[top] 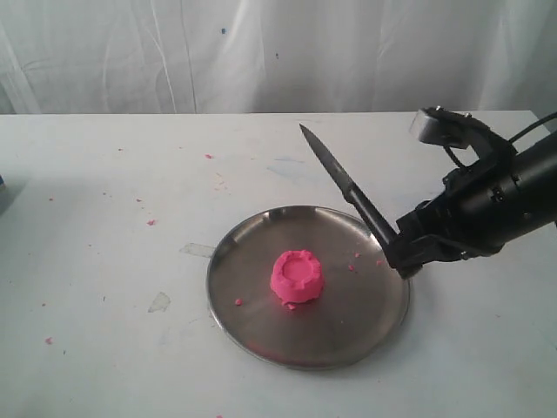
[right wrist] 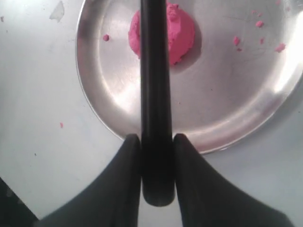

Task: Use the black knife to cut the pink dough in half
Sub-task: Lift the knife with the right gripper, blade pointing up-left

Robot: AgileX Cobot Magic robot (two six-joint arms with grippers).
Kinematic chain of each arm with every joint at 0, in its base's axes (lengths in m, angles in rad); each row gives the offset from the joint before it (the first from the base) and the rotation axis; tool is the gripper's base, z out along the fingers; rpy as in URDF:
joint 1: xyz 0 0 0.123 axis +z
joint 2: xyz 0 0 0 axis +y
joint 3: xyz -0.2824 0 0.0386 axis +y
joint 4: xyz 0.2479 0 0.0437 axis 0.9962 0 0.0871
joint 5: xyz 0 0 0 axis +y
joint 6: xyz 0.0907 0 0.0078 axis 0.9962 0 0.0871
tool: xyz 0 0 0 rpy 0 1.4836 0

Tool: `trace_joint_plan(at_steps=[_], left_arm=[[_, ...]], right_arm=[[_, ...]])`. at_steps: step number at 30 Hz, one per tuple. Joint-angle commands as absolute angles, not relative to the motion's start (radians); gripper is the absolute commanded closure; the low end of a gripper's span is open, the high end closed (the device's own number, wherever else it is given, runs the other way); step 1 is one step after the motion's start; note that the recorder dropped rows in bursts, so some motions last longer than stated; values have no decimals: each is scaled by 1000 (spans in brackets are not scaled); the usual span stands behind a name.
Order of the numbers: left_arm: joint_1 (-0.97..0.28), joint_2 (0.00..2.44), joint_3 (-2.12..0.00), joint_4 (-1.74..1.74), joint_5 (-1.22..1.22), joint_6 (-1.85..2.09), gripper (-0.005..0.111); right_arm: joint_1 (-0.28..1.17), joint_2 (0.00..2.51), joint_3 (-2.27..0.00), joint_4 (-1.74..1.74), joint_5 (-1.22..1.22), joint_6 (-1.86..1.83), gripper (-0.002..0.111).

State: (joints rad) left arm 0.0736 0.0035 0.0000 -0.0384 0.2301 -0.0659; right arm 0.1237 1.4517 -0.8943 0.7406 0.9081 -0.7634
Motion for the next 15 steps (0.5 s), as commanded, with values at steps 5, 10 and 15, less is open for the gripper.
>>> trace_joint_plan(at_steps=[5, 10, 15], left_arm=[[77, 0, 0, -45, 233, -62, 107], [77, 0, 0, -45, 233, -62, 107], [77, 0, 0, -34, 233, -40, 107]], right_arm=[[250, 1359, -855, 648, 804, -677, 108], [310, 1349, -848, 569, 775, -625, 108], [319, 1349, -848, 542, 790, -599, 108]])
